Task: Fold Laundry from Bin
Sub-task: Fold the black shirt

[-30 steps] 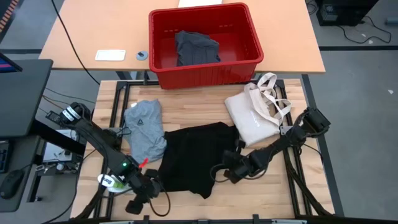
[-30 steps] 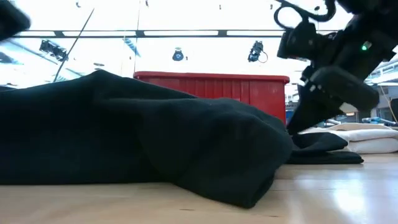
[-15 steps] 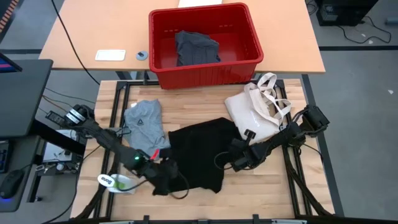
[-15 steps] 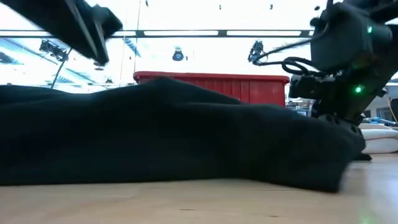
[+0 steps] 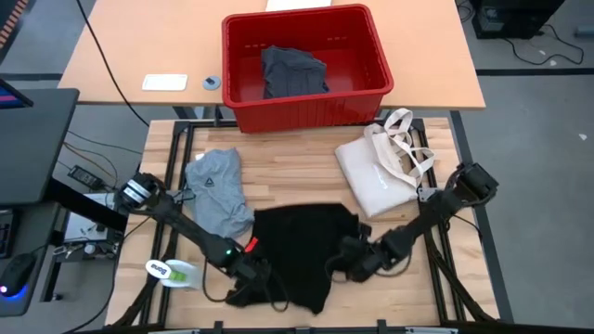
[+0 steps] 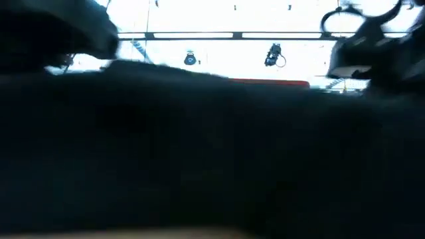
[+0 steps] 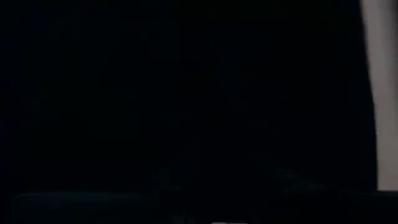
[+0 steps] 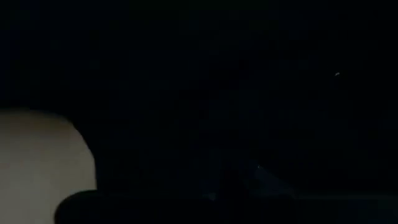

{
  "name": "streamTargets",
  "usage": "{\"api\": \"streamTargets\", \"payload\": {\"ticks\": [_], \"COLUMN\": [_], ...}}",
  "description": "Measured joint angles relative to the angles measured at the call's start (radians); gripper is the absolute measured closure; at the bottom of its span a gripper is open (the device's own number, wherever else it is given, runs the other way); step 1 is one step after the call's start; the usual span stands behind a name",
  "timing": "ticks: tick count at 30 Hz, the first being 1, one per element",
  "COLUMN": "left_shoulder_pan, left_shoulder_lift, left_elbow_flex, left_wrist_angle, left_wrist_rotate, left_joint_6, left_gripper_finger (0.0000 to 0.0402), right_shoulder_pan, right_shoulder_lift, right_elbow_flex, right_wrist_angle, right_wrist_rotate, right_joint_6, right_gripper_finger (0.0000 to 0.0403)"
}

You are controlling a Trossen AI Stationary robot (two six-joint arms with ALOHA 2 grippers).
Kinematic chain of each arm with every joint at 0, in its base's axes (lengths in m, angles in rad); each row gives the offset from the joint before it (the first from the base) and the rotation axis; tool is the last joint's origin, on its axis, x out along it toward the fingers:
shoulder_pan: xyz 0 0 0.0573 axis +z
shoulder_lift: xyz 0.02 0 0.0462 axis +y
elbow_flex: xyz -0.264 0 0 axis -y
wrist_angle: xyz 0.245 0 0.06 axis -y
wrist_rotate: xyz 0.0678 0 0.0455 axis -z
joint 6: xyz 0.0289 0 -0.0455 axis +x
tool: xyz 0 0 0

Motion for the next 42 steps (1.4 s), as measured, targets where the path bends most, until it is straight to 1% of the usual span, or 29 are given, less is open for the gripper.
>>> {"api": "streamTargets", "payload": {"ticks": [2, 5, 7, 8, 10, 12, 14, 15, 17, 18, 19, 23, 26, 28, 29, 31, 33, 35, 36, 39, 42], "left_shoulder_pan": [-0.022, -0.054, -0.075, -0.083, -0.093, -0.093, -0.09, -0.09, -0.087, -0.079, -0.068, -0.008, 0.031, 0.05, 0.057, 0.072, 0.082, 0.088, 0.089, 0.083, 0.055], "left_shoulder_lift": [0.0, -0.036, -0.087, -0.113, -0.164, -0.202, -0.239, -0.25, -0.255, -0.251, -0.245, -0.229, -0.216, -0.213, -0.213, -0.212, -0.212, -0.212, -0.212, -0.21, -0.179], "left_elbow_flex": [0.002, -0.002, 0.012, 0.02, 0.023, 0.021, 0.021, 0.022, 0.015, 0.007, -0.001, -0.041, -0.086, -0.114, -0.128, -0.151, -0.154, -0.152, -0.152, -0.152, -0.152], "left_wrist_angle": [0.027, 0.044, 0.039, 0.043, 0.022, 0.003, -0.023, -0.035, -0.054, -0.078, -0.097, -0.101, -0.029, 0.058, 0.119, 0.238, 0.34, 0.416, 0.438, 0.449, 0.45], "left_wrist_rotate": [0.064, 0.131, 0.148, 0.141, 0.096, 0.023, -0.105, -0.197, -0.372, -0.43, -0.457, -0.474, -0.47, -0.443, -0.424, -0.407, -0.404, -0.386, -0.362, -0.284, -0.269], "left_joint_6": [0.015, 0.016, 0.02, 0.022, 0.024, 0.027, 0.05, 0.057, 0.063, 0.065, 0.067, 0.061, 0.07, 0.117, 0.158, 0.219, 0.262, 0.302, 0.326, 0.353, 0.323], "left_gripper_finger": [0.0299, 0.0299, 0.0299, 0.0299, 0.0299, 0.0299, 0.0299, 0.0299, 0.0299, 0.0299, 0.0299, 0.0299, 0.0299, 0.0299, 0.0299, 0.0299, 0.0299, 0.0299, 0.0299, 0.0299, 0.0299], "right_shoulder_pan": [0.043, 0.098, 0.129, 0.142, 0.166, 0.178, 0.178, 0.17, 0.14, 0.126, 0.111, 0.069, 0.048, 0.044, 0.045, 0.051, 0.055, 0.044, 0.032, -0.009, -0.057], "right_shoulder_lift": [-0.004, -0.013, -0.025, -0.027, -0.026, -0.026, -0.026, -0.027, -0.027, -0.027, -0.027, -0.027, -0.027, -0.027, -0.027, -0.027, -0.027, -0.027, -0.027, -0.026, -0.025], "right_elbow_flex": [0.04, 0.116, 0.191, 0.232, 0.293, 0.328, 0.351, 0.35, 0.331, 0.317, 0.298, 0.212, 0.167, 0.141, 0.129, 0.101, 0.066, 0.045, 0.04, 0.05, 0.071], "right_wrist_angle": [-0.039, -0.177, -0.323, -0.402, -0.537, -0.58, -0.557, -0.545, -0.488, -0.455, -0.42, -0.238, -0.027, 0.104, 0.164, 0.295, 0.411, 0.504, 0.535, 0.533, 0.538], "right_wrist_rotate": [-0.036, -0.09, -0.062, -0.02, 0.086, 0.192, 0.268, 0.285, 0.287, 0.283, 0.282, 0.248, 0.262, 0.317, 0.363, 0.466, 0.545, 0.579, 0.559, 0.407, 0.254], "right_joint_6": [-0.011, 0.015, 0.069, 0.096, 0.144, 0.164, 0.144, 0.13, 0.106, 0.092, 0.075, -0.007, -0.133, -0.214, -0.246, -0.283, -0.298, -0.32, -0.342, -0.381, -0.345], "right_gripper_finger": [0.039, 0.039, 0.039, 0.039, 0.039, 0.039, 0.039, 0.039, 0.039, 0.039, 0.039, 0.039, 0.039, 0.0389, 0.0389, 0.0389, 0.0388, 0.0384, 0.038, 0.0357, 0.0318]}}
